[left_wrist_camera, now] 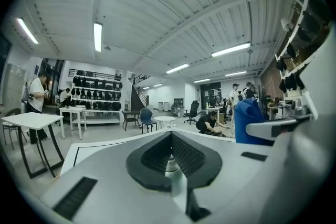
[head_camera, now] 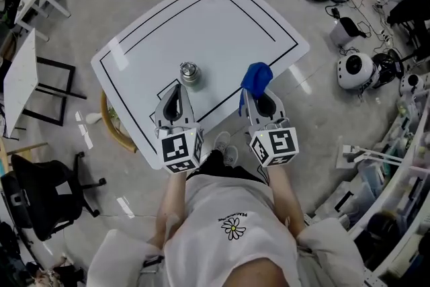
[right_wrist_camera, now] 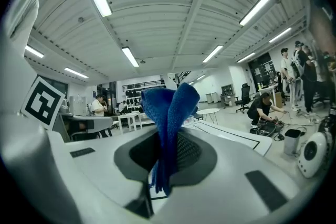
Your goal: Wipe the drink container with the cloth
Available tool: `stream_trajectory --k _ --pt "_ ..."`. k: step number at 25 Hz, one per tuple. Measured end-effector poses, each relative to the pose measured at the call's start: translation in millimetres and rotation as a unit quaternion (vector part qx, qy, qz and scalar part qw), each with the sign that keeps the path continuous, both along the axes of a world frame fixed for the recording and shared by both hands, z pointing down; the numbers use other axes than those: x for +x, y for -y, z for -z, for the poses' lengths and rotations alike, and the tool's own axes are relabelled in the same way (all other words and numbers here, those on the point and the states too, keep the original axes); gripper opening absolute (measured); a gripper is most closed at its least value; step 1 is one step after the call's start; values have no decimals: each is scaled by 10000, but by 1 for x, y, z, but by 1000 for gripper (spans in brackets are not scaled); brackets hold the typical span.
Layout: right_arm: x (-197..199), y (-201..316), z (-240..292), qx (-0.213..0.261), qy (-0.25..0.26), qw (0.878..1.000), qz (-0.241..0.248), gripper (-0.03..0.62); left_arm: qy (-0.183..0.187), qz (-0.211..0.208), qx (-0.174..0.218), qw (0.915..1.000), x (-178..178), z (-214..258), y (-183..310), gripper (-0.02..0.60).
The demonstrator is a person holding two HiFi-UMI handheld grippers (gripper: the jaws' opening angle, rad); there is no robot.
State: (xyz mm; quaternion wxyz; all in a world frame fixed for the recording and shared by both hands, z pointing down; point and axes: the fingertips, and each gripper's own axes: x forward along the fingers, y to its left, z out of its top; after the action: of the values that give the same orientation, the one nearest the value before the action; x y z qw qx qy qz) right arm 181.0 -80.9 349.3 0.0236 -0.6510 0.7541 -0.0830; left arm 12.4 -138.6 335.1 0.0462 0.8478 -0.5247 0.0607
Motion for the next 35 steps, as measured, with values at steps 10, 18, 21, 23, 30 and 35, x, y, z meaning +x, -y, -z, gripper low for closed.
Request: stream_trajectory --k 10,18,21,23,30,35 --pt "-25 79 -20 50 -330 9838 1762 42 -287 -1174 -476 9915 3 -35 26 225" --pt "-64 140 -91 -635 -544 9499 3010 42 53 -1660 -1285 9777 14 -114 37 331" --pt "-80 145 -105 -775 -435 9374 3368 43 65 -1795 -1455 9729 16 -129 44 331" --pt "-87 145 -108 -818 -231 9319 3527 43 60 -1853 -1517 9709 16 -135 46 331" --pt "-91 144 -119 -976 541 9238 3662 41 -11 -1968 -1648 9665 21 -146 48 330" --pt "-93 139 -122 -1049 636 9216 3683 42 -2 -1933 -1610 9678 17 -146 49 279"
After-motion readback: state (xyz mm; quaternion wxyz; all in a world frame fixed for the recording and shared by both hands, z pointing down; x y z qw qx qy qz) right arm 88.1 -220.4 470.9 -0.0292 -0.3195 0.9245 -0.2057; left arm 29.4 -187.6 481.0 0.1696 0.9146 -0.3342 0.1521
